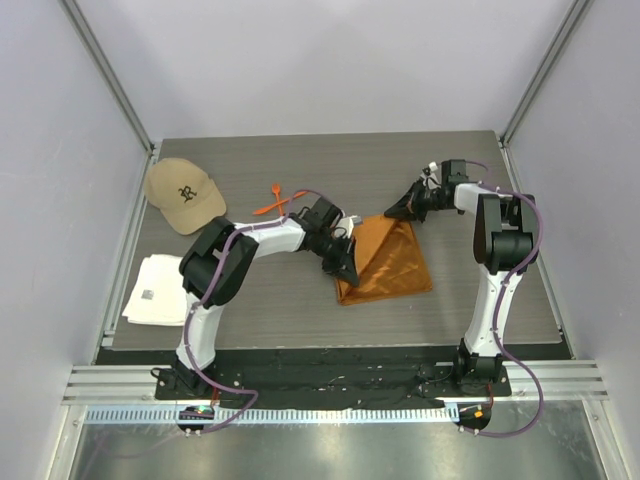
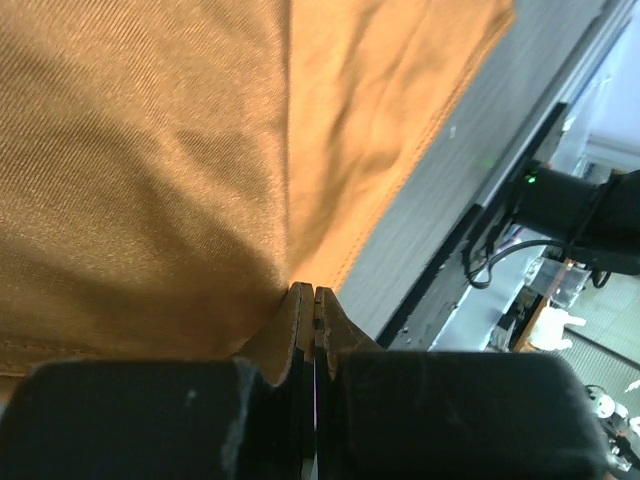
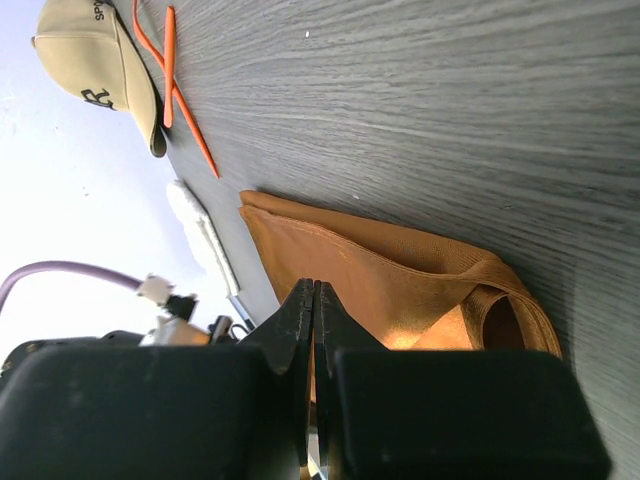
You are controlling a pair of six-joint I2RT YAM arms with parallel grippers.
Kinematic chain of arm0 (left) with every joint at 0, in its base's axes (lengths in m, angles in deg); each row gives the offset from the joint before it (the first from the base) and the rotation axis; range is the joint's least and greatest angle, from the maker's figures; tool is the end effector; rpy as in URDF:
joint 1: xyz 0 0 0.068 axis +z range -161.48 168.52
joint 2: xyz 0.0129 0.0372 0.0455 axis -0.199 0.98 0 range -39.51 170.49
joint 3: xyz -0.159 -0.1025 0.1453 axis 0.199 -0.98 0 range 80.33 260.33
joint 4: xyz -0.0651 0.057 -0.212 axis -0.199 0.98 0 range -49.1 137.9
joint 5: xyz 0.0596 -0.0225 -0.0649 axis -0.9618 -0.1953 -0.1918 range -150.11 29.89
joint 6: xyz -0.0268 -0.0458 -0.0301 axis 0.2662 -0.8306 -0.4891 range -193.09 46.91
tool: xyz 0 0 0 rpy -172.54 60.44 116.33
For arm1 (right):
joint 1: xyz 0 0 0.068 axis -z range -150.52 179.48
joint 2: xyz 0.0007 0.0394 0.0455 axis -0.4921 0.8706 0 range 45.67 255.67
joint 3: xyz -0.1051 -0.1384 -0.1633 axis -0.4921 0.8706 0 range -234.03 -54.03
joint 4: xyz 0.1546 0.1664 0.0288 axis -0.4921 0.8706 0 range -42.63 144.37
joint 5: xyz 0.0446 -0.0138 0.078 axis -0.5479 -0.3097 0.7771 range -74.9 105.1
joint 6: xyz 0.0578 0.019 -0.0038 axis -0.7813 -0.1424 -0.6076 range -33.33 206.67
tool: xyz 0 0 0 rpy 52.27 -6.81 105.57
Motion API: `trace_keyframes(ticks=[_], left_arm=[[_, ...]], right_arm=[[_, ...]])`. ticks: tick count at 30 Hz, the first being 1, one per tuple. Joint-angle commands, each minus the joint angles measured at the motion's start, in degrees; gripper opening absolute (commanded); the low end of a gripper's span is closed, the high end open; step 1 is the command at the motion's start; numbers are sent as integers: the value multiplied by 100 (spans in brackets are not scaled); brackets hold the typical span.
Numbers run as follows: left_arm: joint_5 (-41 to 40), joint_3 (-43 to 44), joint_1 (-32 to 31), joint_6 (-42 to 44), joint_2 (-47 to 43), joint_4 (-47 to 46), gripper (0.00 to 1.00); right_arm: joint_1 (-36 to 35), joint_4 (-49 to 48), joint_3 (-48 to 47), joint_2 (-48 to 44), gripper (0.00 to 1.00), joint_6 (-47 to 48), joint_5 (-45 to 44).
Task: Fold the napkin into a case and place the utensils inside
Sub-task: Smooth out the upper triangle-folded napkin at the center of the board.
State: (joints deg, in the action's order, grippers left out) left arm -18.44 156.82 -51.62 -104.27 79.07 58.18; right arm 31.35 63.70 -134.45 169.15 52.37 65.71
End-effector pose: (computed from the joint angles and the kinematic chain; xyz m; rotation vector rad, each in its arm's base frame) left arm 0.2713 -0.2684 0.1248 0.5152 2.7993 -1.3272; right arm 0.3937 0.0223 0.1158 0.4794 2.5333 1.3562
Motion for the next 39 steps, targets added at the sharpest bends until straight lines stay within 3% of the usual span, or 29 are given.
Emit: trace_keyframes(ticks=[1, 24, 39], left_arm=[[140, 51, 41, 463, -28, 136, 0], [-186, -565, 50, 543, -714, 285, 0], [-502, -1461, 76, 551, -968, 47, 0]], right_arm=[[-20, -157, 18, -105, 5, -24, 160], [120, -254, -167, 422, 4, -6, 2], [481, -71, -404, 844, 4, 318, 186]])
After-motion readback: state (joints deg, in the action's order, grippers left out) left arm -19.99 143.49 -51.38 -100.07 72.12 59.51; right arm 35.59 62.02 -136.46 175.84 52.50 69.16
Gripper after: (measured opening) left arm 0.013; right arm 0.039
